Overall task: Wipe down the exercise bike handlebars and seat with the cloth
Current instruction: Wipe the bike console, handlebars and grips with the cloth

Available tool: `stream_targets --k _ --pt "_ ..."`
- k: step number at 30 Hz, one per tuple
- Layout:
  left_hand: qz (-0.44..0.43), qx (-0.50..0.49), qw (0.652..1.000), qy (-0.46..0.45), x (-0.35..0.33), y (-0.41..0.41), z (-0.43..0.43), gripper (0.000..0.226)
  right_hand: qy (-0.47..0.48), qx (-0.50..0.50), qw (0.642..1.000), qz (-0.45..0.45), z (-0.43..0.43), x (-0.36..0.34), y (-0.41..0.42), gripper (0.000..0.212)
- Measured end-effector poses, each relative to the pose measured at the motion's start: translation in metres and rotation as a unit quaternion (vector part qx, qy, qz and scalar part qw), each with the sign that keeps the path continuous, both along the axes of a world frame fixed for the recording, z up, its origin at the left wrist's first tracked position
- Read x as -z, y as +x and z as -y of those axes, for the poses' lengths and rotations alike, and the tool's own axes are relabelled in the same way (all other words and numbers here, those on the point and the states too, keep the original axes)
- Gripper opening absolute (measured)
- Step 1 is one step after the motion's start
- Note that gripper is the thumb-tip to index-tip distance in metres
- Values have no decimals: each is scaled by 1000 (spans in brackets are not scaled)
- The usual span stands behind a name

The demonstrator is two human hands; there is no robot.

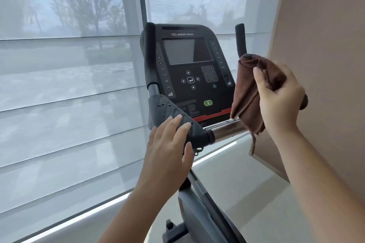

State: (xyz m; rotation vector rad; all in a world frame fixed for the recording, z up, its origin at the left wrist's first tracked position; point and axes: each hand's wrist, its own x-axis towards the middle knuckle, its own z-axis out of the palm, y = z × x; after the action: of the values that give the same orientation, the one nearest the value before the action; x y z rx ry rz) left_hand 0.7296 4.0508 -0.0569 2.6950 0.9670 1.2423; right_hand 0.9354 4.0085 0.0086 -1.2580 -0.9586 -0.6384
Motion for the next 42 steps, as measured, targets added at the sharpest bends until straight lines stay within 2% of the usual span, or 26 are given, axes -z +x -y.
stream_targets --k 2,4,7,11,14,16,18,22,24,27,29,32,34,35,37,38,39,42 --pt "1 9 1000 9 -3 3 -8 38 -34 8 997 72 -14 -7 5 32" --pt "1 13 1000 18 -3 6 -13 39 -118 -21 982 144 -24 5 7 37" --pt "-4 16 1000 15 0 8 -19 39 -249 -80 948 183 -26 49 -2 39" --pt "-17 25 999 23 5 11 -22 39 -277 -70 933 219 -16 84 -9 41" --pt "-10 29 999 34 6 16 -20 40 -329 -86 910 237 -3 80 -6 58" --pt "-3 29 999 40 7 19 -18 41 -362 -139 895 219 1 71 -2 66" --pt "1 33 999 40 10 24 -15 40 -368 -171 895 183 -3 59 5 62" --pt "1 38 998 57 20 35 -11 41 -431 -81 859 265 -31 55 11 57" --pt "-9 36 996 81 27 40 -10 42 -382 -54 882 272 -33 71 11 62" --pt "-19 23 994 108 36 44 -12 42 -266 56 933 234 -26 108 10 57" --pt "-18 9 992 126 42 43 -16 40 -240 111 939 218 -24 124 7 52" --pt "-3 -5 988 153 48 43 -21 35 -252 84 939 218 -30 107 16 52" --pt "10 -14 986 164 49 45 -22 33 -346 2 914 212 -40 70 23 50" --pt "16 -19 985 169 49 47 -22 30 -427 -42 881 200 -49 52 25 48" --pt "32 -22 984 173 49 49 -21 22 -575 -86 788 201 -65 29 29 48" --pt "41 -21 984 170 49 49 -22 20 -598 -86 771 199 -69 26 30 48" --pt "50 -19 985 166 49 49 -22 21 -586 -78 781 201 -68 29 30 48" --pt "74 -15 984 161 50 50 -26 22 -365 -21 903 227 -42 70 23 48"
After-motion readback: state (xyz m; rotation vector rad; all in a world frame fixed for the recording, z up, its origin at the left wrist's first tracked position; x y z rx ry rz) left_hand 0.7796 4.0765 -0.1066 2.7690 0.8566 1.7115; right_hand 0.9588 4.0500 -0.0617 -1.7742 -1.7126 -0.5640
